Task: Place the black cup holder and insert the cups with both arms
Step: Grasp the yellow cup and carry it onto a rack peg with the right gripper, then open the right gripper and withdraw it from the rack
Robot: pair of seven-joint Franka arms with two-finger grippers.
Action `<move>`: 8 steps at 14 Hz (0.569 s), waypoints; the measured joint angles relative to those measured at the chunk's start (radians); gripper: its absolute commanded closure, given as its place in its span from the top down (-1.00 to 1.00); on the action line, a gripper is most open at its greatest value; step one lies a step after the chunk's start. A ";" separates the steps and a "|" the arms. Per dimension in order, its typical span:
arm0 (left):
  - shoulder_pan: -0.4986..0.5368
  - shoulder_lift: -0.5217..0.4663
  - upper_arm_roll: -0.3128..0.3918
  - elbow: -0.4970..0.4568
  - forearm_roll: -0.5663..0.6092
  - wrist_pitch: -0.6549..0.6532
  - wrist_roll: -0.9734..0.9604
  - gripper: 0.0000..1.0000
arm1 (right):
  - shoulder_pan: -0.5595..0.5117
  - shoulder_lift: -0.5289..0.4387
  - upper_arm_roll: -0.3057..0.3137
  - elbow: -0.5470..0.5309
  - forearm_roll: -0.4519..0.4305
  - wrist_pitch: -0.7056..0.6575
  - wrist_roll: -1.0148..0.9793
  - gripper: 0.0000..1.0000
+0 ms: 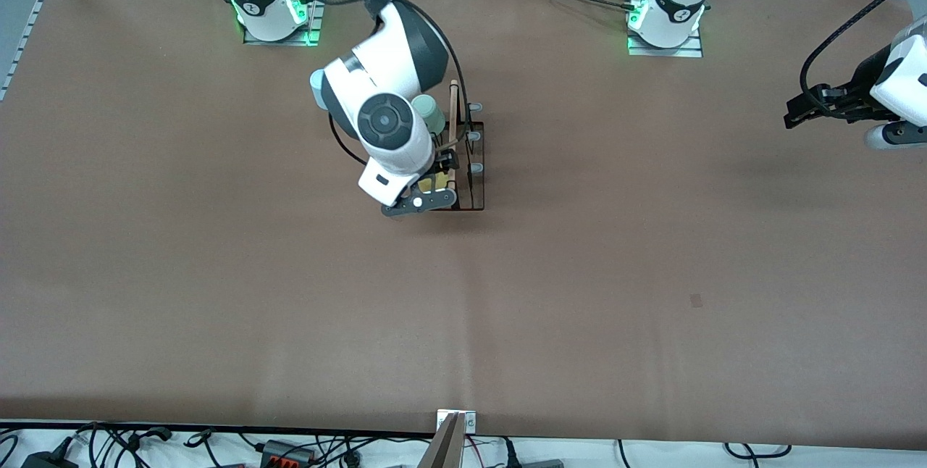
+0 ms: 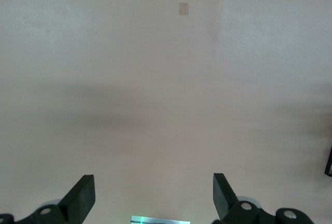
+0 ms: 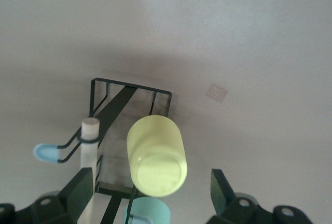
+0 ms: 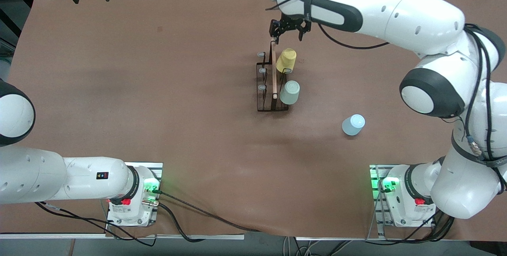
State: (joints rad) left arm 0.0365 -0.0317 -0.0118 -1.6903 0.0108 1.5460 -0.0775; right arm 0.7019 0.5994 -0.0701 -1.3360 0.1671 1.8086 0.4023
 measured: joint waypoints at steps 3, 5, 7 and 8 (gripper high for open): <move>0.000 0.000 -0.001 0.000 0.000 0.000 0.000 1.00 | -0.004 -0.066 -0.054 0.003 -0.007 -0.026 0.001 1.00; -0.001 0.000 -0.002 0.000 0.000 0.000 0.000 1.00 | -0.007 -0.095 -0.110 0.003 -0.029 -0.030 0.001 1.00; -0.001 0.000 -0.002 0.000 0.000 0.000 0.000 1.00 | -0.009 -0.106 -0.191 0.003 -0.041 -0.030 -0.021 1.00; -0.001 0.000 -0.002 0.000 0.000 0.000 0.000 1.00 | -0.010 -0.107 -0.237 0.003 -0.041 -0.030 -0.054 1.00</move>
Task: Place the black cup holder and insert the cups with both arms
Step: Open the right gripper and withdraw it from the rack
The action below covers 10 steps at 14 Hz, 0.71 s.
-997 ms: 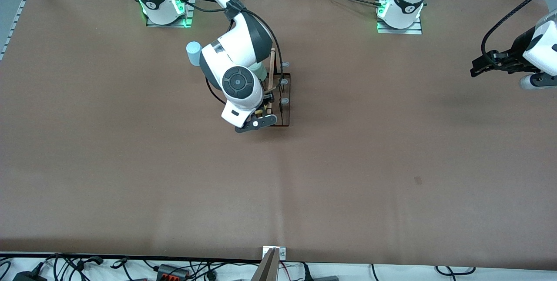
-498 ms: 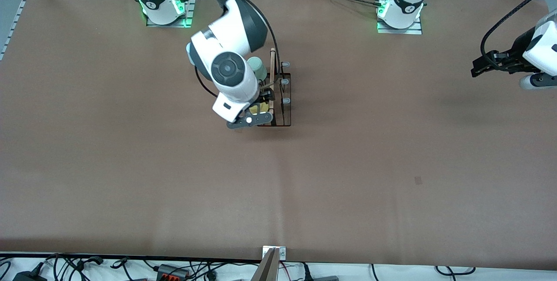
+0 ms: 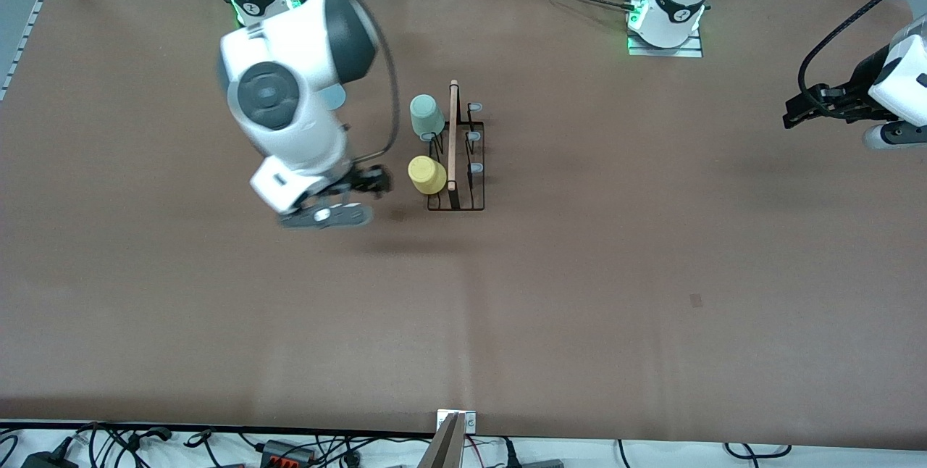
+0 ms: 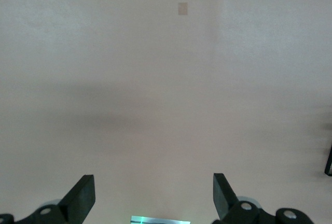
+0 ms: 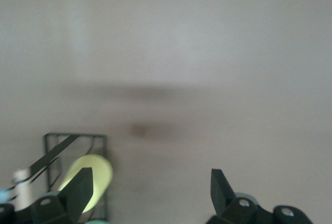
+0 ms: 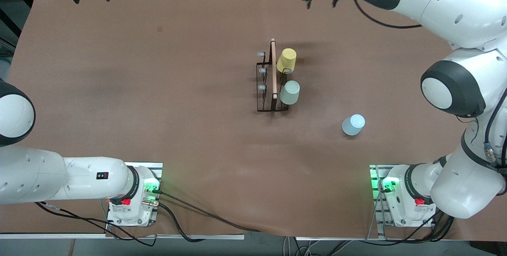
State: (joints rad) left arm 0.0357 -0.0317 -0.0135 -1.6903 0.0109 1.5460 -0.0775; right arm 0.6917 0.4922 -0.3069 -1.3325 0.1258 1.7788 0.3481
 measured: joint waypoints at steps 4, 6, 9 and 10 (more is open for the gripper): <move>-0.001 0.000 0.000 0.000 0.000 0.000 0.000 1.00 | -0.006 -0.004 -0.185 0.018 0.000 -0.039 -0.141 1.00; -0.001 0.000 0.000 0.000 0.000 0.000 0.000 1.00 | -0.017 -0.006 -0.252 0.020 0.018 -0.046 -0.182 1.00; -0.001 0.000 0.000 0.000 0.000 0.000 0.000 1.00 | -0.087 -0.012 -0.282 0.023 0.112 -0.046 -0.200 1.00; -0.001 0.000 0.000 0.000 0.000 0.000 0.000 1.00 | -0.134 -0.021 -0.268 0.023 0.142 -0.046 -0.216 1.00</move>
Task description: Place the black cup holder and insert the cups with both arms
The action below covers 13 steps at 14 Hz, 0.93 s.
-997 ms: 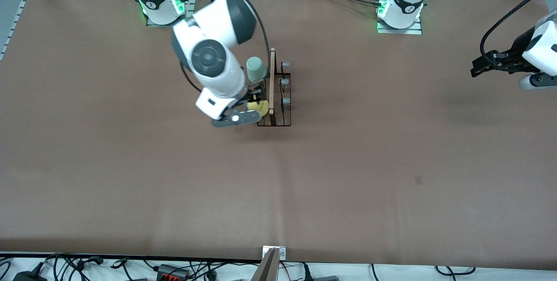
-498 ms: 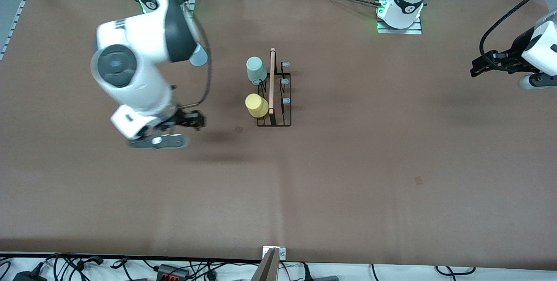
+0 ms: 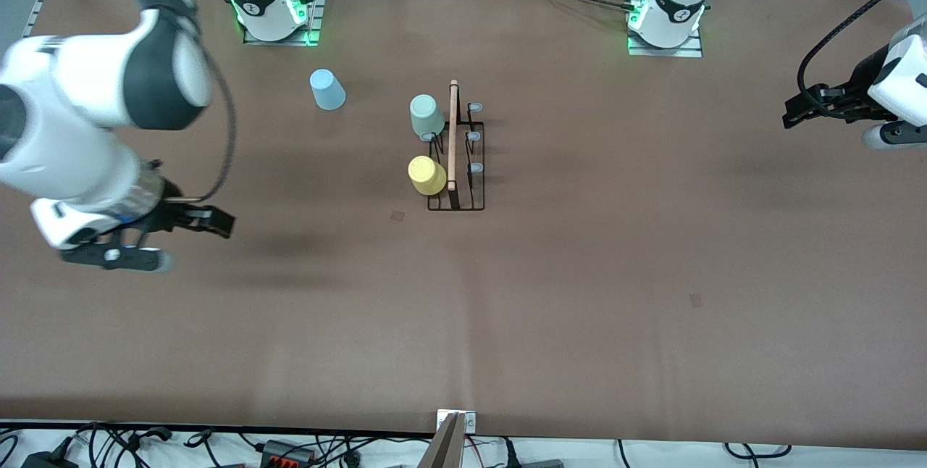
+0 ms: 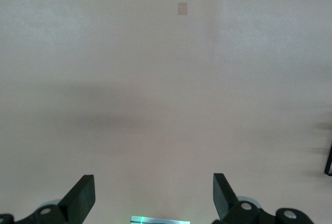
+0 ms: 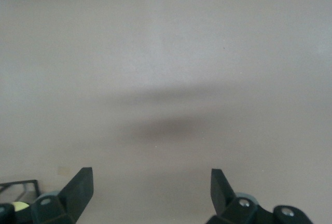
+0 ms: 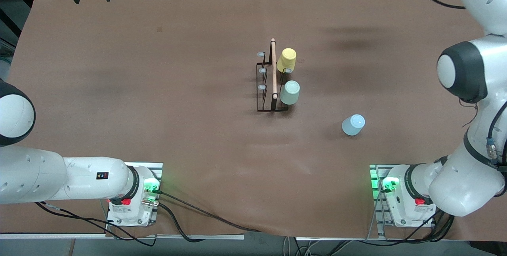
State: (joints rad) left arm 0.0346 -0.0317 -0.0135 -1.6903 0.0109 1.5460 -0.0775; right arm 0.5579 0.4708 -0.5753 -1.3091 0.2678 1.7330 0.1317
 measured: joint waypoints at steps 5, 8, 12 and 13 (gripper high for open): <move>0.000 0.000 0.000 0.000 0.000 0.000 0.000 1.00 | -0.337 -0.113 0.323 0.001 -0.190 -0.002 -0.106 1.00; 0.000 0.000 0.000 0.000 0.000 0.000 0.000 1.00 | -0.494 -0.165 0.474 -0.008 -0.251 -0.015 -0.113 1.00; 0.000 0.000 0.000 0.000 0.000 0.000 0.000 1.00 | -0.577 -0.189 0.515 -0.018 -0.254 -0.035 -0.149 1.00; 0.000 0.000 0.000 0.000 0.000 0.000 0.000 1.00 | -0.578 -0.192 0.517 -0.019 -0.254 -0.057 -0.149 1.00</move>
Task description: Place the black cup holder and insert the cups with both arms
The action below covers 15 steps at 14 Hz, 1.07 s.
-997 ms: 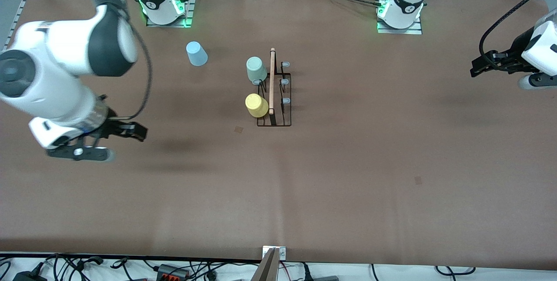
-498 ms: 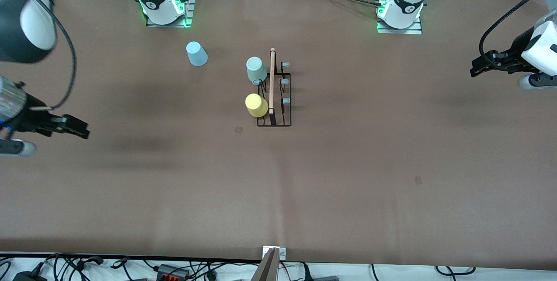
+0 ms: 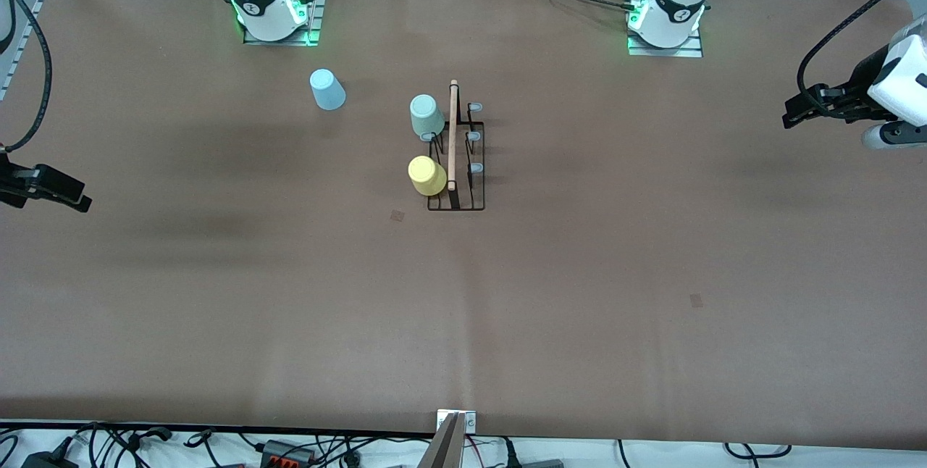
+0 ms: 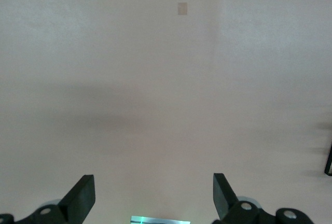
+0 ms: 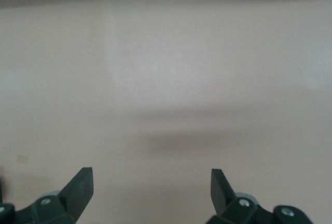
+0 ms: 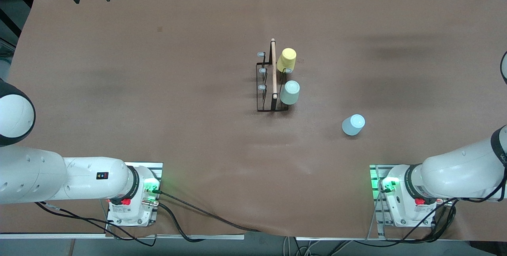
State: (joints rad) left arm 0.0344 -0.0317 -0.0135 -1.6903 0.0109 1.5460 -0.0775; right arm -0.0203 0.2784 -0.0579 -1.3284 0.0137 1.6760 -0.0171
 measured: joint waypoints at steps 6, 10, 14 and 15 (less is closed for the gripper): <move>0.000 0.000 0.000 0.000 0.000 0.000 0.000 1.00 | 0.000 -0.151 0.011 -0.226 -0.002 0.080 0.000 1.00; 0.000 0.000 0.000 0.000 0.000 0.000 0.000 1.00 | 0.000 -0.274 0.015 -0.386 -0.008 0.106 -0.001 1.00; 0.000 0.000 0.000 0.000 0.000 0.000 0.000 1.00 | 0.000 -0.339 0.016 -0.454 -0.009 0.109 -0.001 1.00; 0.000 0.000 0.000 0.000 0.000 0.000 0.000 1.00 | 0.000 -0.344 0.016 -0.457 -0.009 0.111 -0.001 1.00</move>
State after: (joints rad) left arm 0.0344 -0.0317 -0.0136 -1.6903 0.0109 1.5460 -0.0775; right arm -0.0202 -0.0656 -0.0415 -1.7853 0.0048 1.7867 -0.0178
